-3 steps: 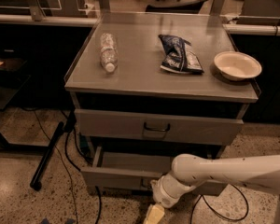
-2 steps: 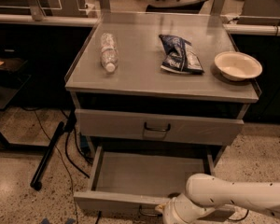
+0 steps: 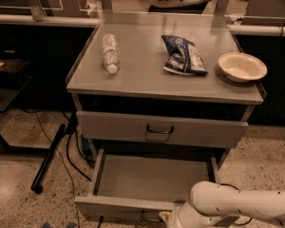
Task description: Open middle drawer
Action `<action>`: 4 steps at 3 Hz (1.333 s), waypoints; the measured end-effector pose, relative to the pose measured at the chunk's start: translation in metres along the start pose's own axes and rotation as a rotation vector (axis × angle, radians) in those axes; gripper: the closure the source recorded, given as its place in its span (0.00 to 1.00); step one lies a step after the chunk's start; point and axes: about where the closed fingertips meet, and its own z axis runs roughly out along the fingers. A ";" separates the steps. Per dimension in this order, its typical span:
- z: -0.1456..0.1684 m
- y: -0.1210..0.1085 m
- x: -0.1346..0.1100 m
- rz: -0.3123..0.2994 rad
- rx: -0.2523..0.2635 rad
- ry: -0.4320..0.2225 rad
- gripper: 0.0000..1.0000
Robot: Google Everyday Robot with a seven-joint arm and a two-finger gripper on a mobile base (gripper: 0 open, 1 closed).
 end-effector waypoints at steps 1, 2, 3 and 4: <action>-0.003 0.006 0.000 0.004 -0.004 -0.003 0.00; -0.003 0.014 -0.001 0.009 -0.011 -0.007 0.00; -0.001 0.018 -0.002 -0.004 -0.024 -0.013 0.00; -0.004 0.043 0.006 -0.012 -0.049 -0.019 0.00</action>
Offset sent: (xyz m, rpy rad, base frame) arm -0.1267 -0.0400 0.0130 0.0820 0.1282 -0.0631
